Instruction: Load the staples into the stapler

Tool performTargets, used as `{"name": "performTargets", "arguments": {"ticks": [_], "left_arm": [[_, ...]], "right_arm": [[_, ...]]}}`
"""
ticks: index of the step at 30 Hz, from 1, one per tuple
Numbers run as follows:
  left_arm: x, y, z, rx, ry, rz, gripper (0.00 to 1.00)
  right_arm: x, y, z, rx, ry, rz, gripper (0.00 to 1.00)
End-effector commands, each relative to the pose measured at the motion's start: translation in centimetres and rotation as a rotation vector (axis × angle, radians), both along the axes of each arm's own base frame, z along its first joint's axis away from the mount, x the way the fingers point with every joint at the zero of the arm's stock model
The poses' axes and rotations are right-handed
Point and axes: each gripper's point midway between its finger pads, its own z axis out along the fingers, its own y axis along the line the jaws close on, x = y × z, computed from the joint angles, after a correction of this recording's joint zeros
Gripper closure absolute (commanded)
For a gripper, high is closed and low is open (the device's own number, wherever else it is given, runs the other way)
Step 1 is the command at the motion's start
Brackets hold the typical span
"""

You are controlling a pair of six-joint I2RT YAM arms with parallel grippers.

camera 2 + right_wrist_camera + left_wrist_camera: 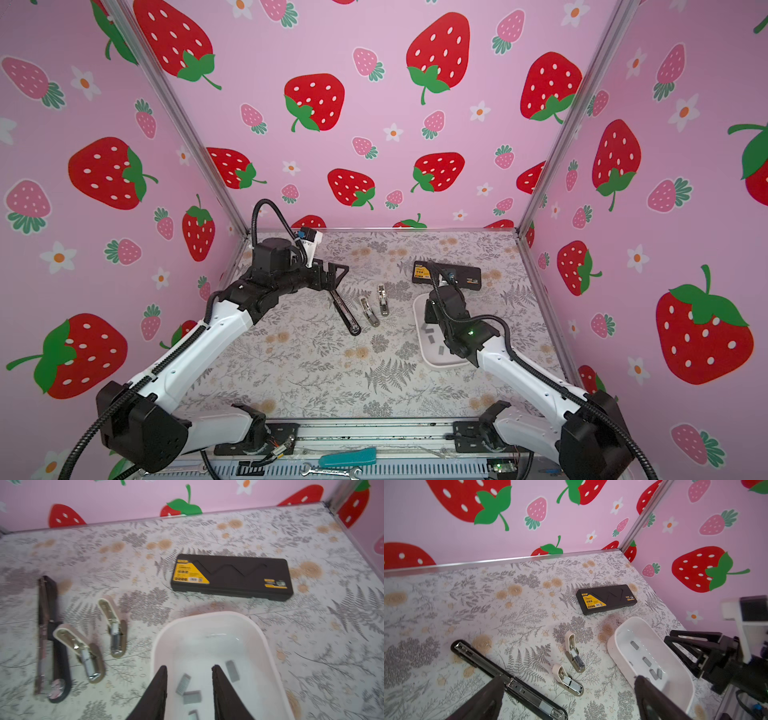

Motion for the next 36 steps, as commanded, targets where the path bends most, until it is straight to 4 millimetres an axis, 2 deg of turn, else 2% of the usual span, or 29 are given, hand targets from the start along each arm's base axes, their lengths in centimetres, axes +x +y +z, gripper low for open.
{"name": "performTargets", "arguments": {"ticks": [1,3,6,12,17,23,36], "left_arm": [[1.2,-1.1,0.4,0.082,-0.159,-0.077,0.01],[1.4,-2.1,0.3,0.081,-0.168,-0.126,0.01],[1.7,-2.4,-0.5,0.106,-0.144,-0.149,0.01],[2.5,-1.7,-2.2,0.249,-0.129,-0.075,0.01],[2.0,-2.6,-3.0,0.345,-0.138,-0.102,0.01],[1.4,-3.6,-3.5,0.39,-0.143,-0.136,0.01],[1.5,-3.8,-3.7,0.409,-0.132,-0.128,0.01]], "right_arm": [[-0.6,-1.3,-3.4,-0.084,0.129,0.025,0.6],[0.0,-2.0,-5.0,-0.118,0.184,0.012,0.6],[0.6,-2.6,-7.4,-0.135,0.269,0.003,0.65],[2.5,-3.3,-9.8,-0.178,0.357,-0.007,0.66],[3.0,-3.3,-11.8,-0.205,0.424,0.005,0.66],[2.9,-3.9,-12.5,-0.21,0.434,-0.005,0.64],[1.6,-4.0,-13.8,-0.178,0.471,0.009,0.67]]}}
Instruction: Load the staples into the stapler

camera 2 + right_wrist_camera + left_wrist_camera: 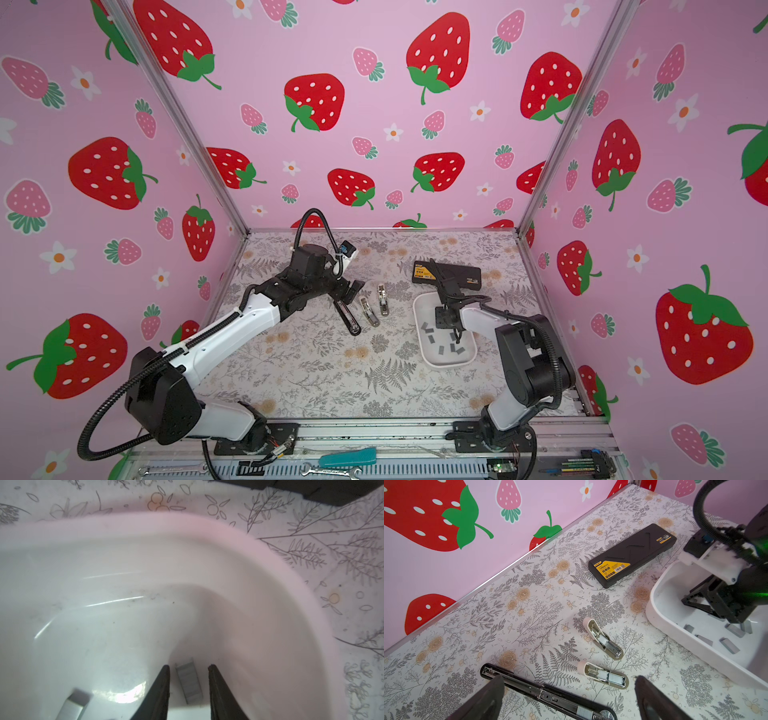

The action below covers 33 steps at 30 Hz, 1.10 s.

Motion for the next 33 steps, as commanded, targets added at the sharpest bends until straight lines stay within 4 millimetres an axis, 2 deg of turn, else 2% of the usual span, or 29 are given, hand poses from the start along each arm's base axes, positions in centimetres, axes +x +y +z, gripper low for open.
{"name": "performTargets", "arguments": {"ticks": [1,8,16,20,22,26,31,33], "left_arm": [[0.4,-0.3,1.3,0.016,-0.031,-0.007,0.01],[0.3,-0.5,1.3,0.034,-0.037,-0.005,0.01],[0.2,-0.8,1.1,0.044,-0.036,-0.015,0.01],[0.0,-1.2,1.1,0.05,-0.034,-0.027,0.01],[-0.3,-1.6,1.0,0.061,-0.033,-0.041,0.01],[-0.5,-2.2,1.2,0.102,-0.068,-0.03,0.01],[-0.1,-2.5,1.3,0.162,-0.106,0.028,0.01],[0.3,-2.1,1.7,0.153,-0.113,0.075,0.01]], "right_arm": [[-1.0,-0.3,-0.8,0.005,0.036,0.004,0.68],[-1.1,-0.2,-1.0,0.011,0.045,0.009,0.79],[-1.1,0.0,-1.2,0.017,0.052,0.012,0.86],[-1.0,0.1,-0.4,0.033,0.028,0.01,0.87],[-0.8,0.2,0.4,0.043,0.009,0.0,0.89],[-0.7,1.4,3.4,0.077,-0.068,0.013,0.89],[-0.6,4.4,8.7,0.11,-0.205,0.064,0.89],[-0.7,6.3,11.0,0.134,-0.26,0.102,0.89]]}}
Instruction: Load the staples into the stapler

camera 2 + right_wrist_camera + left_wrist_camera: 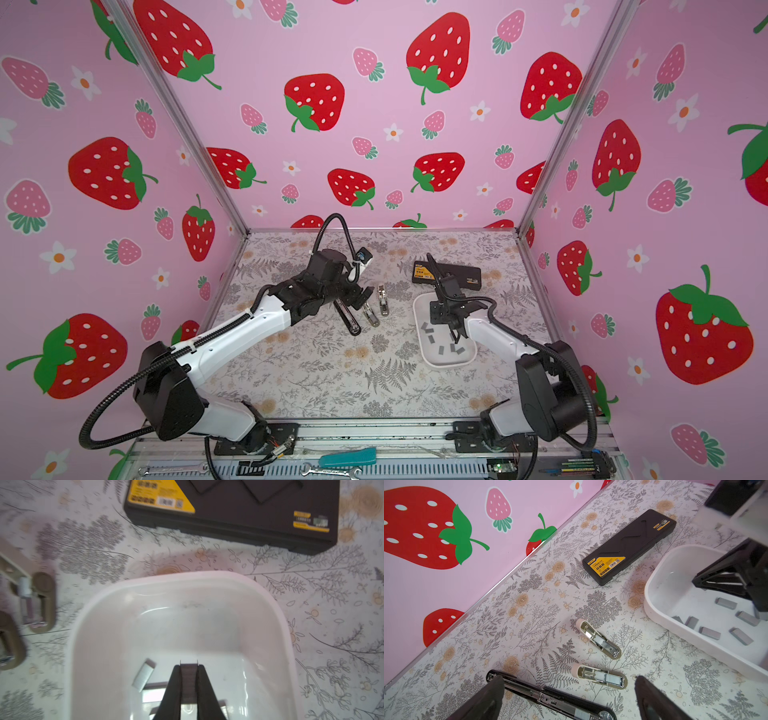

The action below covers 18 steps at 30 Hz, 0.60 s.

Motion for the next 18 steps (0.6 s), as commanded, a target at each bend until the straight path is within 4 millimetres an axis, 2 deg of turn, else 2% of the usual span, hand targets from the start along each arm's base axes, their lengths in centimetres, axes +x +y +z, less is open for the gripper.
{"name": "performTargets", "arguments": {"ticks": [1,5,8,12,18], "left_arm": [[1.5,1.0,1.9,0.01,-0.063,0.107,0.01],[1.2,1.6,3.0,-0.045,-0.08,0.149,0.01],[0.6,1.4,3.5,-0.116,-0.051,0.135,0.01],[0.4,1.4,4.0,-0.207,0.008,0.129,0.01],[0.5,3.3,3.7,-0.196,0.009,0.221,0.01]], "right_arm": [[0.0,2.2,3.7,0.029,-0.088,0.017,0.9],[-0.5,6.7,6.3,0.089,-0.172,0.105,0.9],[-1.0,9.9,7.1,0.133,-0.207,0.16,0.9],[-1.5,13.2,6.7,0.151,-0.225,0.21,0.91],[-1.5,15.9,3.9,0.15,-0.225,0.238,0.93]]}}
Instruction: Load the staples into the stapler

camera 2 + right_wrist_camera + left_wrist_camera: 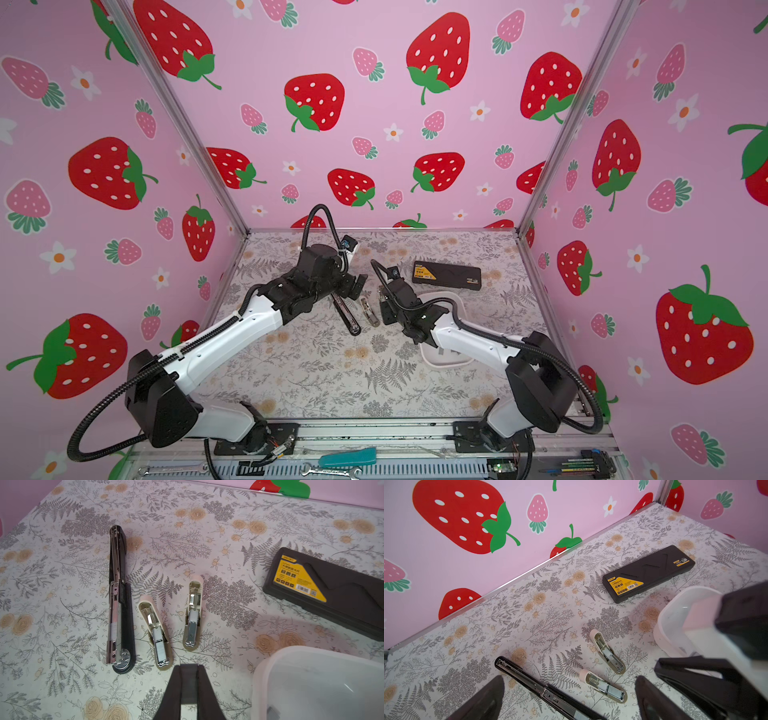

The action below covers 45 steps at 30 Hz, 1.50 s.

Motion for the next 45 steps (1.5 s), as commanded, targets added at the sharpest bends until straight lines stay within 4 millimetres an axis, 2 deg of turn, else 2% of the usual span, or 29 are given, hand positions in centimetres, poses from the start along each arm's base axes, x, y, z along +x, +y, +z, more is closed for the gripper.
{"name": "performTargets", "arguments": {"ticks": [1,4,7,11,16,23,31,45], "left_arm": [[-0.2,1.0,1.1,-0.043,-0.002,0.055,0.01],[0.0,1.9,0.9,-0.145,0.067,0.051,0.01],[1.1,4.9,0.8,-0.281,0.138,0.106,0.01],[1.2,8.6,1.5,-0.256,0.051,0.216,0.01],[0.5,7.7,2.5,-0.302,0.02,0.152,0.01],[0.7,7.8,2.2,-0.286,0.03,0.156,0.01],[0.9,7.5,2.0,-0.281,0.041,0.144,0.01],[1.2,7.5,1.6,-0.267,0.053,0.149,0.01]], "right_arm": [[1.0,1.3,0.1,0.052,-0.042,-0.025,0.93],[1.5,1.8,-0.5,0.052,-0.065,-0.022,0.93],[2.1,1.9,-0.9,0.029,-0.088,-0.023,0.93],[2.8,1.6,-2.0,-0.001,-0.097,-0.038,0.93],[4.1,1.0,-3.9,-0.034,-0.084,-0.062,0.93],[5.5,0.6,-6.6,-0.022,-0.043,-0.067,0.93],[6.0,1.0,-6.3,-0.008,-0.043,-0.07,0.93],[5.5,3.0,-7.5,-0.006,-0.011,-0.055,0.93]]}}
